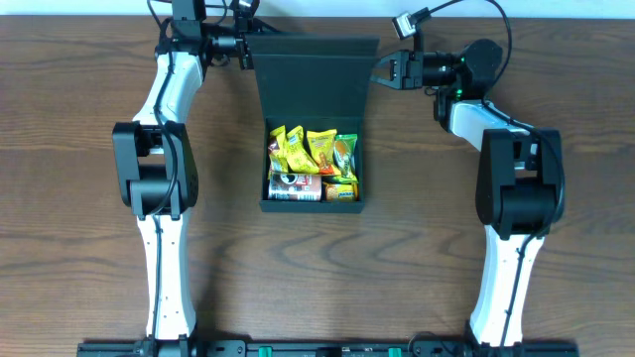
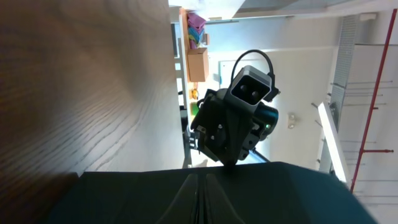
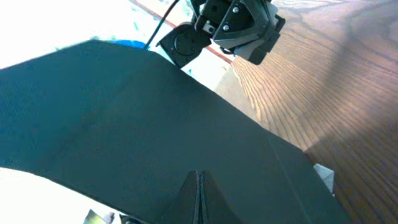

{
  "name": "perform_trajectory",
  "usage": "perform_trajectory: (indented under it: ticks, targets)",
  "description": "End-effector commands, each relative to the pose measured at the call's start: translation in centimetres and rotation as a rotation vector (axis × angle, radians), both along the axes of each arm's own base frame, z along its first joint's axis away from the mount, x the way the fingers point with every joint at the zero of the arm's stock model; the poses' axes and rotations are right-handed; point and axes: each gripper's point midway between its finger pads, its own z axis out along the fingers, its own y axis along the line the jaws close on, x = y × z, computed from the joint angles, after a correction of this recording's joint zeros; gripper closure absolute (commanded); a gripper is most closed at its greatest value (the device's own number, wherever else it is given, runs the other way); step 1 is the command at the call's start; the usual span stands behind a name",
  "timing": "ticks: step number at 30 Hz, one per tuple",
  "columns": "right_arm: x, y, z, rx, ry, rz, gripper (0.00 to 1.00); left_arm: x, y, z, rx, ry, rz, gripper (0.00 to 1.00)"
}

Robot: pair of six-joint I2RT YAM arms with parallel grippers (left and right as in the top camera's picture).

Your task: Pack container

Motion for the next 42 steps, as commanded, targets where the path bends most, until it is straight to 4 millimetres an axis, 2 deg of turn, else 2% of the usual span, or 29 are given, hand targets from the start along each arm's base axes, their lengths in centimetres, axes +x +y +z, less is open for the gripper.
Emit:
perform_trajectory:
  ticks: [1,6,12,17,20,24,28,31,35,37,40,42]
  targets:
    - [-0.4,0.6,0.1,-0.008,0.063,0.026,0.98,-0.1,0.2,0.0,-0.009,0.005,-0.009,0.94]
    - [-1.1,1.7,0.5,-0.01,0.096,0.049,0.98,-0.1,0.2,0.0,-0.009,0.005,-0.009,0.94]
    - [-2.2,3.8,0.5,-0.014,0.127,0.096,0.98,-0.1,0.2,0.0,-0.009,0.004,-0.009,0.94]
    - [-2.0,3.5,0.5,-0.014,0.127,0.089,0.98,-0.1,0.2,0.0,-0.009,0.004,-0.009,0.94]
    - [-1.5,2.3,0.5,-0.012,0.122,0.063,0.98,-0.1,0.2,0.1,-0.009,0.0,-0.009,0.94]
    - [0.1,-1.2,0.6,-0.002,0.071,-0.017,0.98,1.0,0.3,-0.5,0.028,-0.007,0.051,0.94]
    - [2.4,-5.5,1.1,0.027,-0.051,-0.155,0.98,3.9,1.3,-2.3,0.14,-0.043,0.22,0.94]
    - [4.6,-7.7,0.7,0.051,-0.043,-0.269,0.98,5.8,2.6,-4.2,0.243,-0.028,0.353,0.94]
    - [7.3,-9.2,-1.7,0.04,0.049,-0.399,0.98,7.0,4.3,-7.2,0.376,0.067,0.487,0.94]
    - [8.7,-9.8,-4.4,0.0,0.151,-0.485,0.98,7.1,5.4,-9.0,0.456,0.128,0.55,0.94]
    - [9.6,-10.5,-7.7,-0.063,0.282,-0.576,0.98,6.9,5.9,-9.9,0.504,0.14,0.562,0.94]
    - [9.8,-10.8,-7.6,-0.064,0.277,-0.586,0.98,6.8,6.3,-9.8,0.533,0.146,0.576,0.94]
